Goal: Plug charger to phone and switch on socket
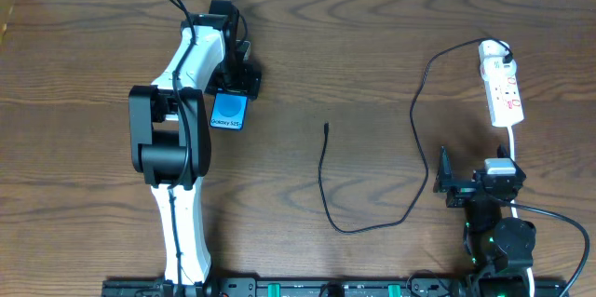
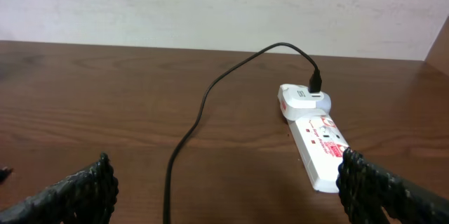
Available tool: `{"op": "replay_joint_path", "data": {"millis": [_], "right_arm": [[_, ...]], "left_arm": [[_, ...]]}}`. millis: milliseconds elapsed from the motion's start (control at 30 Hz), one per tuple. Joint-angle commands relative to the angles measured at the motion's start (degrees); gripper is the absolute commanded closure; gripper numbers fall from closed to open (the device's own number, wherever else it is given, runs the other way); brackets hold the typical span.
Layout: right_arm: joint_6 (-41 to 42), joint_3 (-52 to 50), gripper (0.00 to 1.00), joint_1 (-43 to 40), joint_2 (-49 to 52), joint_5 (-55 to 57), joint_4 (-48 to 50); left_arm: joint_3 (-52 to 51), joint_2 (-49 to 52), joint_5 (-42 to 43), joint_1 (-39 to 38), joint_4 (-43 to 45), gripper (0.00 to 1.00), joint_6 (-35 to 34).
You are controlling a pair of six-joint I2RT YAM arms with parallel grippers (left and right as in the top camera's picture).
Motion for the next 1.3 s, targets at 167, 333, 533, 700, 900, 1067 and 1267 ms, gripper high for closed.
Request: {"op": "replay_joint_path", "data": {"millis": [167, 333, 533, 700, 900, 1067, 1267], "right_arm": [[-0.5, -0.1, 0.01, 0.2, 0.1, 0.1, -0.2], [-0.5, -0.1, 0.01, 0.2, 0.1, 0.1, -0.2], [-0.5, -0.1, 0.01, 0.2, 0.1, 0.1, -0.2], [-0.5, -0.1, 0.01, 0.2, 0.1, 0.1, -0.2], [-0.5, -0.1, 0.01, 0.2, 0.1, 0.1, -0.2], [-0.5, -0.1, 0.01, 0.2, 0.1, 0.1, -0.2], [-0.5, -0.1, 0.01, 0.2, 0.1, 0.1, -0.2]], "left_arm": [[-2.0, 0.6, -0.5, 0.2, -0.6, 0.09, 1.7], [-2.0, 0.6, -0.5, 0.2, -0.8, 0.11, 1.7], [-2.0, 0.6, -0.5, 0.2, -0.8, 0.14, 1.7], [-2.0, 0.6, -0.5, 0.2, -0.8, 0.15, 1.7], [-2.0, 0.6, -0.5, 0.2, -0.8, 0.18, 1.6], [-2.0, 0.6, -0.5, 0.2, -0.8, 0.2, 1.6], [-2.0, 0.6, -0.5, 0.2, -0.8, 0.23, 1.6]]}}
